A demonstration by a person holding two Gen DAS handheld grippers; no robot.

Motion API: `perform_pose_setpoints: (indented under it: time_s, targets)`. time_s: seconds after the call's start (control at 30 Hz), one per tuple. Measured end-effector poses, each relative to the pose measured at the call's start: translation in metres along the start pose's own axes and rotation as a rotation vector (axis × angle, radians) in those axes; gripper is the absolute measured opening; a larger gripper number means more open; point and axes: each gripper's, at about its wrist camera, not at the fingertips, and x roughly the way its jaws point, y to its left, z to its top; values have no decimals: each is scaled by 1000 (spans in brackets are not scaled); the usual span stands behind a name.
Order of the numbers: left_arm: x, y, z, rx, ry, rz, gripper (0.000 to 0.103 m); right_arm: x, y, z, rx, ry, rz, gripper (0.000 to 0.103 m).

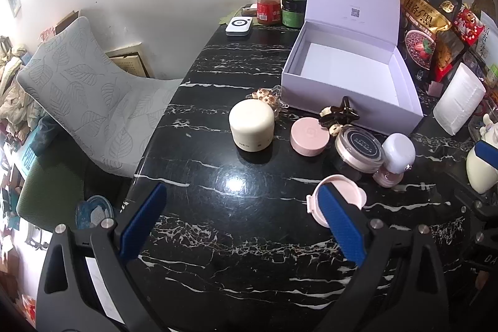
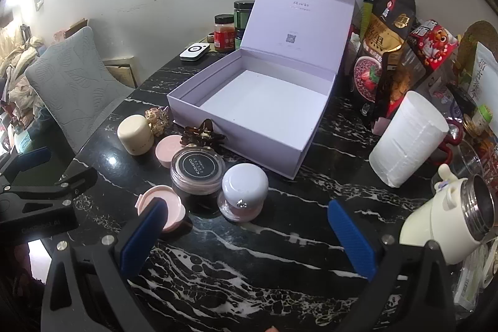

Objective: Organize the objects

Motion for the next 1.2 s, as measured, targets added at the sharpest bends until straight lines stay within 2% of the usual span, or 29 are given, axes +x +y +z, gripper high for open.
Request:
perform_pose_setpoints:
  time_s: [1.2]
  targets:
    - [-8,-2,0,-9,-8,-1,98,-3,-2,-3,0,-4,-13,103]
